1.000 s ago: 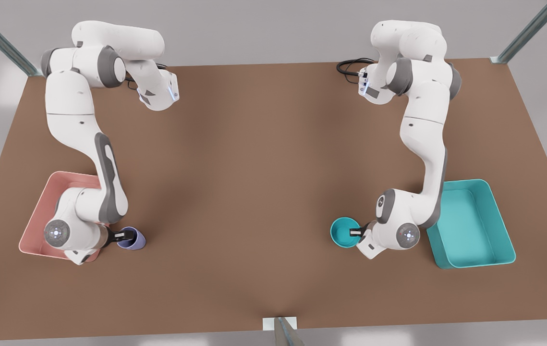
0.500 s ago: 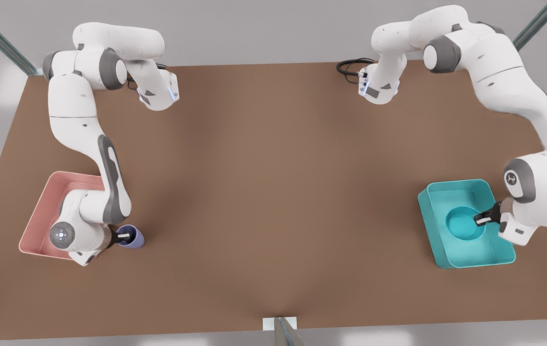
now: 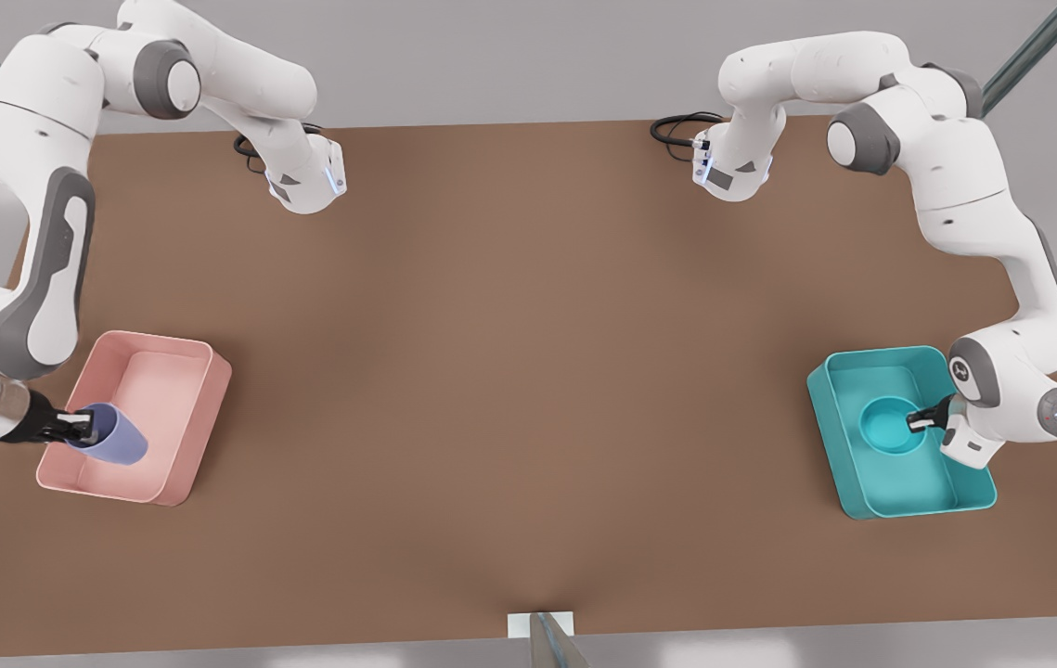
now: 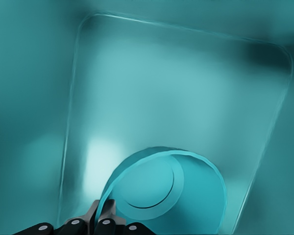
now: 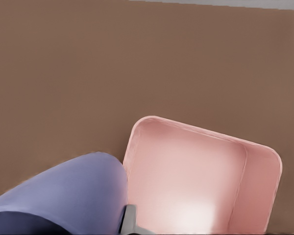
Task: Put the bowls and cups in different boxes
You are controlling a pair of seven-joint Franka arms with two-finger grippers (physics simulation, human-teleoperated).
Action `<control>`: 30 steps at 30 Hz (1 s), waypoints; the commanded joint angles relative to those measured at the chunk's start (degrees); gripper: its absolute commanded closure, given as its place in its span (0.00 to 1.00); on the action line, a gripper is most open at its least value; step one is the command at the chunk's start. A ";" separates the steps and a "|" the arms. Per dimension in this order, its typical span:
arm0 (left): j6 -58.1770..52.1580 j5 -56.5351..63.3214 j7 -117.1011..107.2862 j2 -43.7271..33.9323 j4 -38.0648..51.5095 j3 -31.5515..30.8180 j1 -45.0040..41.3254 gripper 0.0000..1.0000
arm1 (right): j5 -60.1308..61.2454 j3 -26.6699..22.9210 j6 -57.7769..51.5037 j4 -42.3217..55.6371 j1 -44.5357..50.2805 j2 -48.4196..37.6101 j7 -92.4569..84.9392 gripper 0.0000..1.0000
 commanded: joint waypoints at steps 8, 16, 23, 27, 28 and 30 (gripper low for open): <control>-19.20 5.29 3.54 -16.08 0.70 -0.54 -3.60 0.00 | -0.01 -4.09 4.00 0.14 -2.12 9.59 -15.95 0.79; -31.79 5.02 -4.90 -32.96 2.65 -12.31 -11.78 0.00 | 0.26 -4.00 12.53 -0.57 -1.94 16.27 -15.78 0.79; -31.51 5.46 -5.16 -31.65 2.37 -12.49 -11.43 0.00 | 0.43 -4.00 11.74 -1.36 -2.03 16.36 -16.04 0.00; -31.69 5.46 -5.08 -31.65 2.37 -12.49 -11.43 0.00 | 0.43 -3.82 10.60 -1.27 -2.03 15.22 -16.30 0.00; -31.69 5.46 -5.25 -31.65 2.37 -12.49 -11.60 0.00 | 0.26 -3.82 10.33 -1.18 -2.03 14.78 -16.39 0.00; -31.60 5.55 -5.25 -31.65 2.37 -12.49 -11.60 0.00 | 0.26 -3.82 9.46 -1.09 -2.12 14.34 -16.48 0.00</control>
